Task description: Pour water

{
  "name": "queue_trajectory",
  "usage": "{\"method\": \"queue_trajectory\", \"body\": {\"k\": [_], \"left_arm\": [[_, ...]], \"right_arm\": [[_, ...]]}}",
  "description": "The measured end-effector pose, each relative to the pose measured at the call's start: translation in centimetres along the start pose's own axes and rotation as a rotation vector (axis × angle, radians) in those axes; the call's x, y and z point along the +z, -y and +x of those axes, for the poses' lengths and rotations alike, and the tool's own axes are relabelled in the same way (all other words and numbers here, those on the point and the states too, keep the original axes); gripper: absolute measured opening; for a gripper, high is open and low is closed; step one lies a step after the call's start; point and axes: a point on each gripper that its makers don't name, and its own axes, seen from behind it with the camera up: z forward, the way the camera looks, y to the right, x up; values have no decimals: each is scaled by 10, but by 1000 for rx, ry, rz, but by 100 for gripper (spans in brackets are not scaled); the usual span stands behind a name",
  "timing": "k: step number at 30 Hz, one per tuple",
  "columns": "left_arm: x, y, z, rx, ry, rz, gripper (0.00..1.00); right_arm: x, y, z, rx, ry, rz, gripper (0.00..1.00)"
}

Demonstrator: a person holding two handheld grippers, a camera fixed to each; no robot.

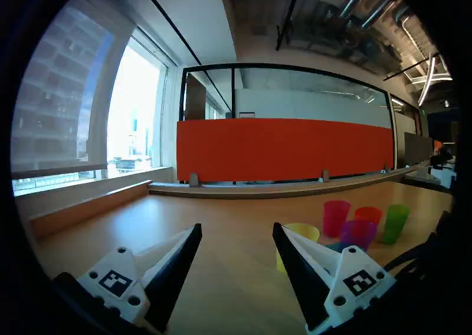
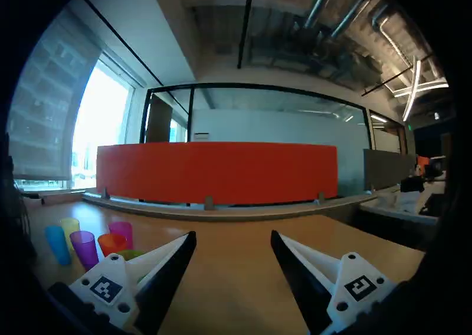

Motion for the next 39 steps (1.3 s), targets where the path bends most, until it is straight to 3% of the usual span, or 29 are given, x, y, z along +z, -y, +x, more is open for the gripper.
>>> {"method": "queue_trajectory", "body": {"k": [24,39], "left_arm": [[0,-1,0,0,0,0,89],[0,-1,0,0,0,0,89]], "right_arm": [[3,0,-25,-1,68,4,98],[4,0,-27,0,69,0,99]]}}
